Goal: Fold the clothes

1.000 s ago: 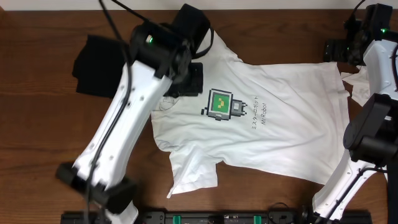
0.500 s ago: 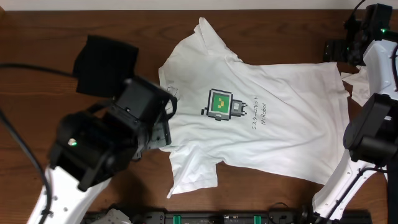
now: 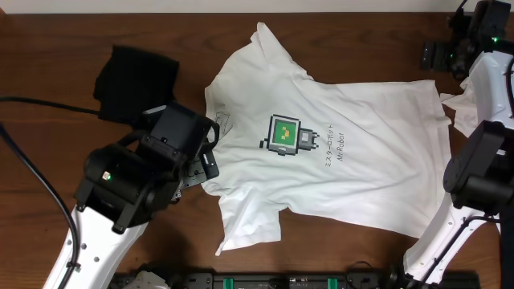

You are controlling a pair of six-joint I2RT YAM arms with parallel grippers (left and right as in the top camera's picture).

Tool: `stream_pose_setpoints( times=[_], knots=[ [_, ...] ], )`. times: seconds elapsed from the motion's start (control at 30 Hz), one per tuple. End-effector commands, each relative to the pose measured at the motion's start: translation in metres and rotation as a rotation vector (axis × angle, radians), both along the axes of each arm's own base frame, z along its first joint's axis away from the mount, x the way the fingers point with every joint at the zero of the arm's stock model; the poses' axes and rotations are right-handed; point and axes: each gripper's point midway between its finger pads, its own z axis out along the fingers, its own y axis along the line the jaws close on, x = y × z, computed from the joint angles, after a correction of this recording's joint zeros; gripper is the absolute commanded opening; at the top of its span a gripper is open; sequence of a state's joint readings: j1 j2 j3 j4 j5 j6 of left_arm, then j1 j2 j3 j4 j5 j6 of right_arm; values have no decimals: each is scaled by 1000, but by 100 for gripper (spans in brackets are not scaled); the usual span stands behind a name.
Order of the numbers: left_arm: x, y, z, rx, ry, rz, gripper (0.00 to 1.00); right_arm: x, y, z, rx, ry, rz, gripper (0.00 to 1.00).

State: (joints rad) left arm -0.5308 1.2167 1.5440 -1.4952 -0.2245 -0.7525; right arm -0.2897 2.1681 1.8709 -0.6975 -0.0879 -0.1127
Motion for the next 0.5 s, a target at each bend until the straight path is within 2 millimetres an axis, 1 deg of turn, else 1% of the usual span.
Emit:
stream_pose_setpoints(
  times=[0.0, 0.03, 0.1, 0.13, 0.2, 0.23, 0.27, 0.33, 0.4, 0.43, 0.47],
  knots=[
    [2, 5, -1, 21, -3, 20, 98, 8, 46, 16, 231, -70, 115, 99],
    [2, 5, -1, 21, -3, 20, 98, 9, 67, 23, 325, -94, 184, 99],
    [2, 5, -1, 21, -3, 20, 98, 15, 100, 43, 475, -166, 291, 99],
    [2, 5, -1, 21, -3, 20, 98, 18, 112, 49, 531, -182, 300, 99],
    [2, 5, -1, 21, -4, 20, 98, 24, 135, 54, 565, -188, 311, 99],
    [2, 5, -1, 21, -3, 20, 98, 26, 152, 55, 563, -189, 345, 99],
    [2, 5, -1, 21, -3, 20, 98, 27, 175, 56, 550, -187, 389, 99],
    [2, 5, -1, 21, -3, 20, 98, 27, 214, 54, 504, -181, 463, 99],
    [2, 5, -1, 21, -3, 20, 98, 26, 259, 50, 416, -185, 555, 99],
    [2, 5, -1, 21, -3, 20, 98, 26, 284, 49, 351, -194, 597, 99],
    [2, 5, -1, 21, -3, 20, 98, 26, 303, 48, 301, -204, 622, 99]
  ],
)
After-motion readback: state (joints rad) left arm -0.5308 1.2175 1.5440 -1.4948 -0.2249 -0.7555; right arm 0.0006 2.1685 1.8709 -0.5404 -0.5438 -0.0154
